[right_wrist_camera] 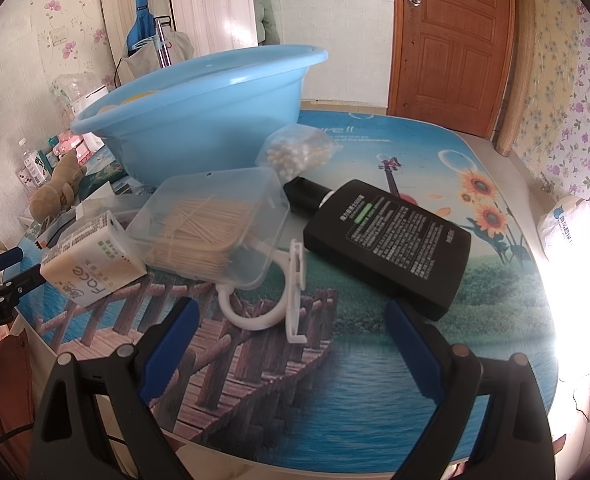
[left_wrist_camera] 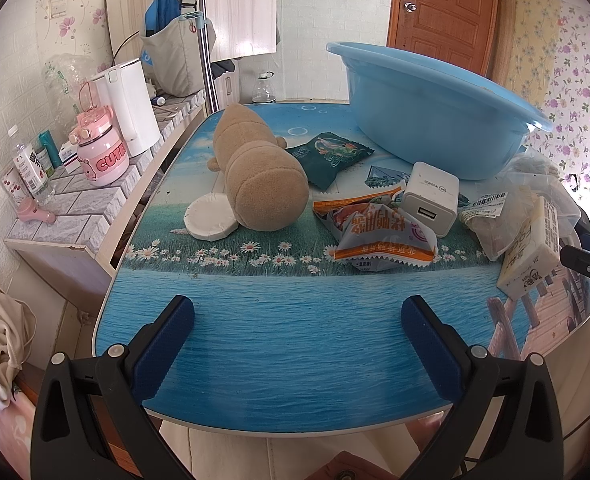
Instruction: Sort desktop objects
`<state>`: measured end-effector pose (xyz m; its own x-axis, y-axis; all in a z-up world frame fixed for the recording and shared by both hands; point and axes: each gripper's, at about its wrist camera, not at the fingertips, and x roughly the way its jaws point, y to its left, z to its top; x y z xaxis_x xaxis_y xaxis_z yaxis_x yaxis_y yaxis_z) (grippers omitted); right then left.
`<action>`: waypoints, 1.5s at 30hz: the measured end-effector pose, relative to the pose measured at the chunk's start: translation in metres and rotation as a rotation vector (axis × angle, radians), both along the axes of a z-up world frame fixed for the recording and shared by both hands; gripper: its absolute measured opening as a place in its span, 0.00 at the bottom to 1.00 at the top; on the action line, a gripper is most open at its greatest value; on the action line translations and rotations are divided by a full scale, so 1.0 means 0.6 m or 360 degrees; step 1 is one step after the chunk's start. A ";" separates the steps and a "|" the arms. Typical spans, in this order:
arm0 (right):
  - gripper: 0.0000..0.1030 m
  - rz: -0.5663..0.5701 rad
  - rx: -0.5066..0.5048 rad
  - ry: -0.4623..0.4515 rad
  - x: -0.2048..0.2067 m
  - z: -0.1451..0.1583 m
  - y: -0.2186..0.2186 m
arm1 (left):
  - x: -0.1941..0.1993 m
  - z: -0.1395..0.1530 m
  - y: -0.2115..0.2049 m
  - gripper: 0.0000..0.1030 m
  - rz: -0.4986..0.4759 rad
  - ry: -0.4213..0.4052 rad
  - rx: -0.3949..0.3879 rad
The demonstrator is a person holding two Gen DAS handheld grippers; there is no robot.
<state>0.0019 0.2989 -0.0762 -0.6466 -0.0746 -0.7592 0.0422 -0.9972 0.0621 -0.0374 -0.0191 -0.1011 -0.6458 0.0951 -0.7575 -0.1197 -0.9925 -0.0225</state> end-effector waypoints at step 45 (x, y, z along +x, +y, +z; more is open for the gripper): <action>0.63 0.0053 0.0003 0.0037 -0.020 0.006 -0.042 | -0.031 0.020 0.004 0.43 -0.0072 0.0005 0.0057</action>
